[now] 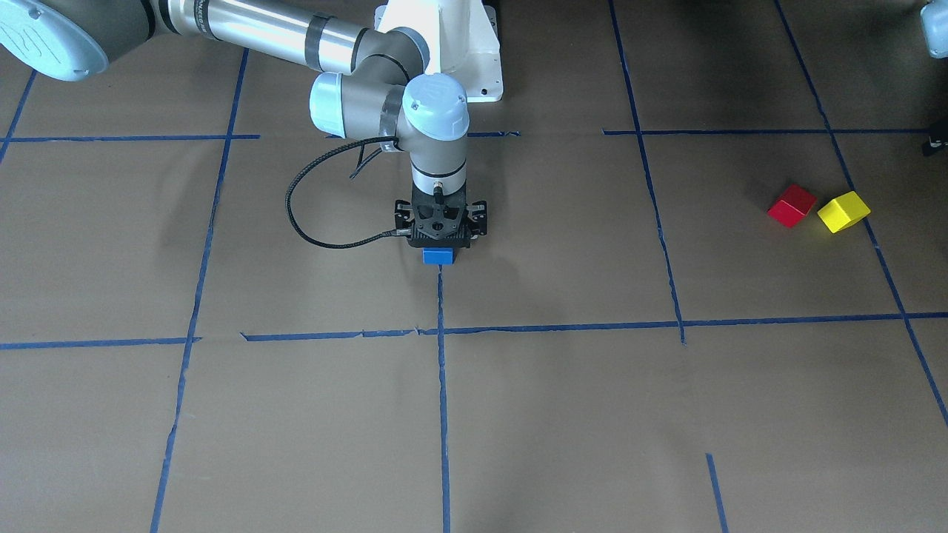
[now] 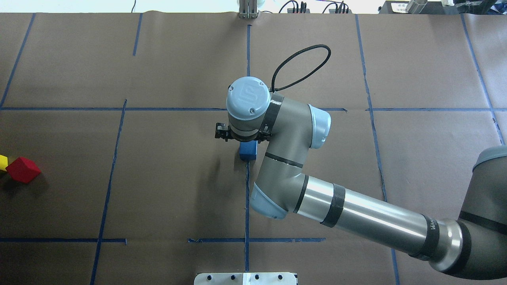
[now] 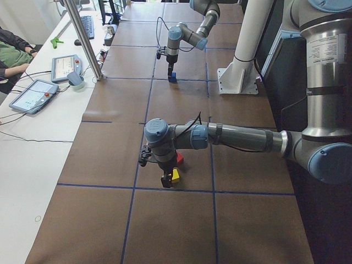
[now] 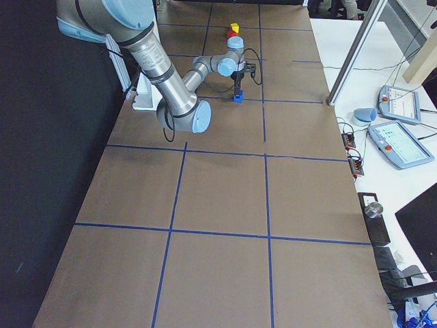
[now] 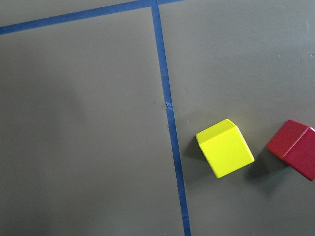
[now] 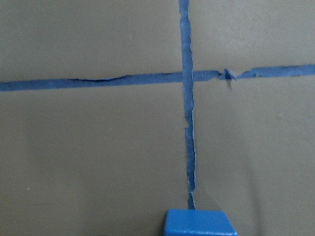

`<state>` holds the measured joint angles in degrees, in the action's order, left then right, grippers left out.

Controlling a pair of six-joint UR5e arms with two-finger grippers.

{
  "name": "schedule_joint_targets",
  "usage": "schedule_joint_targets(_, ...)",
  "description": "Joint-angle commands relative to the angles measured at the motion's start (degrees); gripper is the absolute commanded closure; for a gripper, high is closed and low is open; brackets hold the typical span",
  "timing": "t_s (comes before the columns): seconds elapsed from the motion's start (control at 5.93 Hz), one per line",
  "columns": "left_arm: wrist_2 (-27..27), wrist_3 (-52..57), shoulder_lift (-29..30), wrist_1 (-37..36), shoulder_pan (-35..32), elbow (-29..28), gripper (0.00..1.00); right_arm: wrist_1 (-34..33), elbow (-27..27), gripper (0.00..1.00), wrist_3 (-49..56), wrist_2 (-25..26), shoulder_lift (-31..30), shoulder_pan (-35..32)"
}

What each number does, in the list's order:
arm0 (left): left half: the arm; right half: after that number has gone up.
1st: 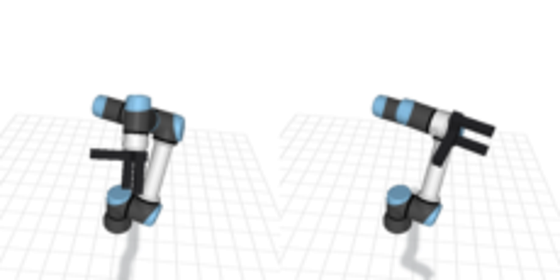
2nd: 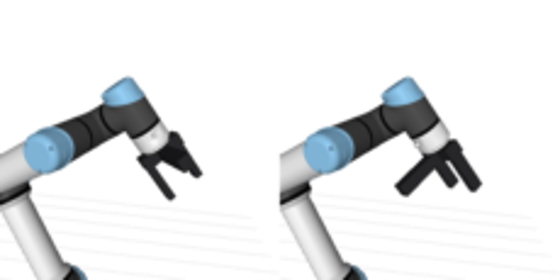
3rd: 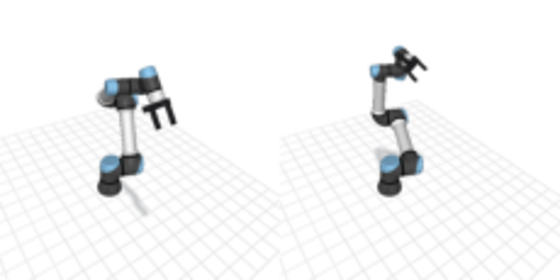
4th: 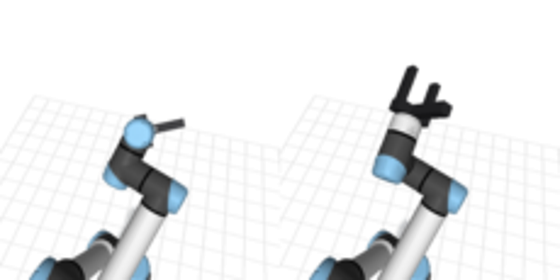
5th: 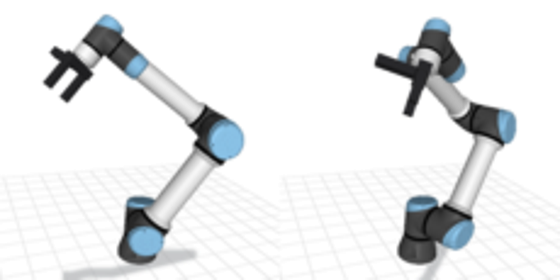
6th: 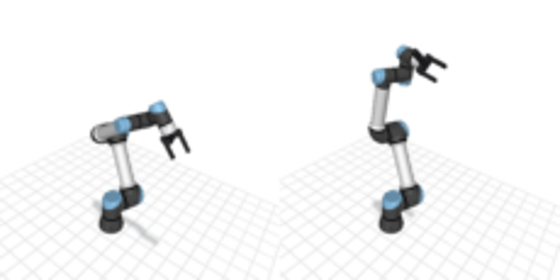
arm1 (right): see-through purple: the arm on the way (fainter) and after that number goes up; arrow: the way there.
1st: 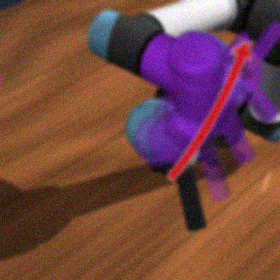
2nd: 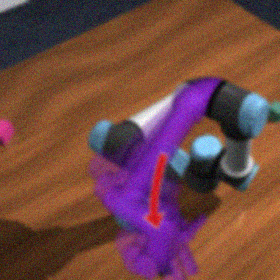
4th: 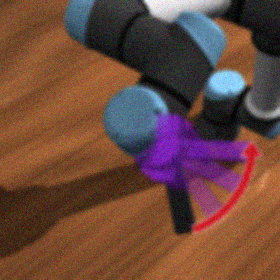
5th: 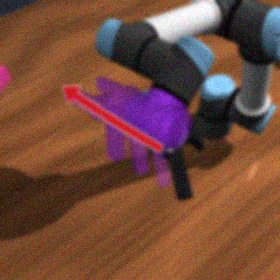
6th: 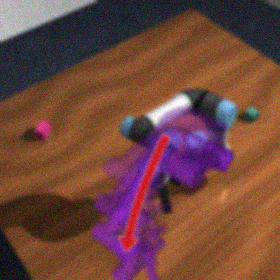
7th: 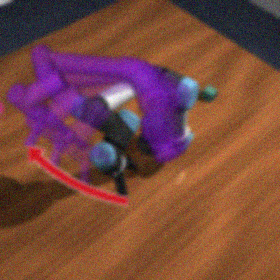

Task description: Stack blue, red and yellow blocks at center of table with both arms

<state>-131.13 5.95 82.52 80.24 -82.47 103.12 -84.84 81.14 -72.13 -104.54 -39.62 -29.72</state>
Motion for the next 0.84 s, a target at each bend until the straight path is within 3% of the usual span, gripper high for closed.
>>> schedule_joint_targets(0.0, 0.1, -0.3, 0.0, -0.1, 1.0, 0.3, 0.0, -10.1, 6.4, 0.0, 11.2, -6.1, -1.9, -7.6)
schedule_joint_targets(0.34, 0.3, -0.6, 3.9, 0.1, 1.2, 0.8, 0.0, -12.6, 17.0, 0.0, 35.5, -15.9, -17.4, -22.0)
schedule_joint_targets(0.67, 0.0, -0.3, 8.1, 0.4, 1.2, 0.9, 0.0, -12.5, 22.1, 0.0, 62.8, -19.6, -33.2, -35.6)
